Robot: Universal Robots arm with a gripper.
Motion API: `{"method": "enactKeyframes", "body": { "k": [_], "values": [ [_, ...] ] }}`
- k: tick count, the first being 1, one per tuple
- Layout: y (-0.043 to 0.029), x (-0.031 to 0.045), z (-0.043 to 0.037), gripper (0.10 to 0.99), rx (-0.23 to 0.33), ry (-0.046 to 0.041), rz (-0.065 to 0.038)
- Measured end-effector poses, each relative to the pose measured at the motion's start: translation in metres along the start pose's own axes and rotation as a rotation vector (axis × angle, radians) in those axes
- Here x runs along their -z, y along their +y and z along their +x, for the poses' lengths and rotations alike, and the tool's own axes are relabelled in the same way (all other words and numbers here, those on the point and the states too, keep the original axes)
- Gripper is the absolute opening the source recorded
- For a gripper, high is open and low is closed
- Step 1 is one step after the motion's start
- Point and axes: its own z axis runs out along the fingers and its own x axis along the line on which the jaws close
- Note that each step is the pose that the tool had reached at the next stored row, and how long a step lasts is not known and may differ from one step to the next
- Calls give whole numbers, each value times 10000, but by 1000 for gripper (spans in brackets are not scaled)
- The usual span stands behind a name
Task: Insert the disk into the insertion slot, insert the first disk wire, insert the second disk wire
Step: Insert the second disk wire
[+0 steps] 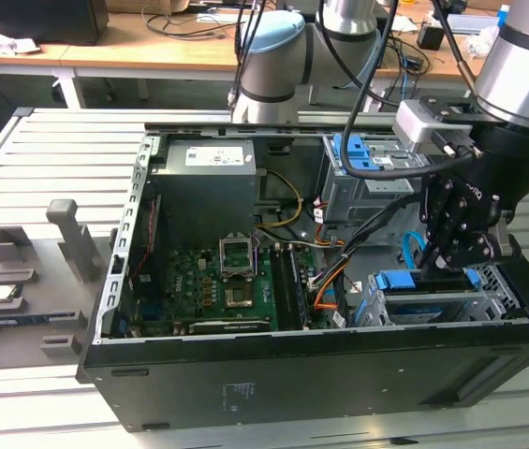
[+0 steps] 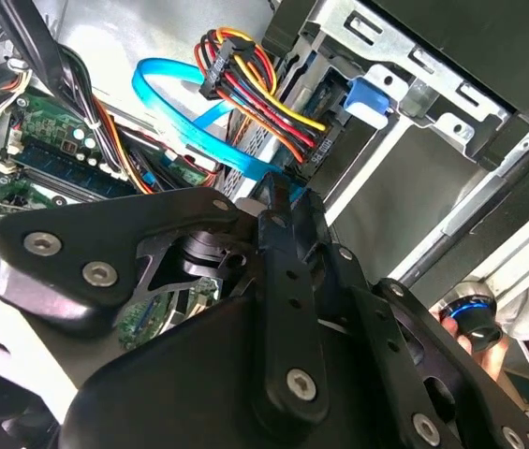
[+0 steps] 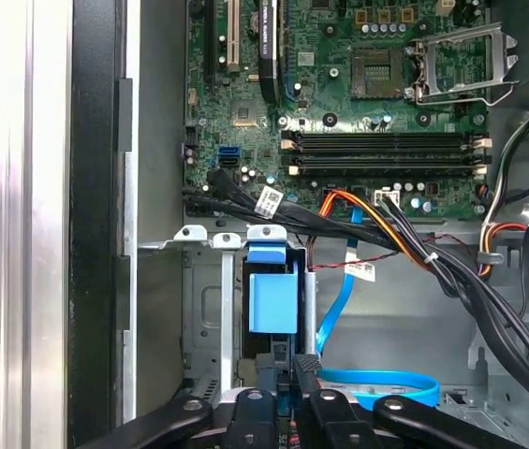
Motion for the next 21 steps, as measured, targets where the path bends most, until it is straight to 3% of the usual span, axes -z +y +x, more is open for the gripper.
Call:
{"method": "enactKeyframes", "body": {
  "k": [1,9,12,15,17,21],
  "values": [
    [0,4,0,235,0,2,0],
    [8,187,13,235,-1,1,-1],
    [9,222,13,235,0,-1,0],
    [9,234,12,220,0,-4,0],
    [9,240,12,106,0,-5,0],
    [10,266,14,106,0,-4,0]
  ]
}}
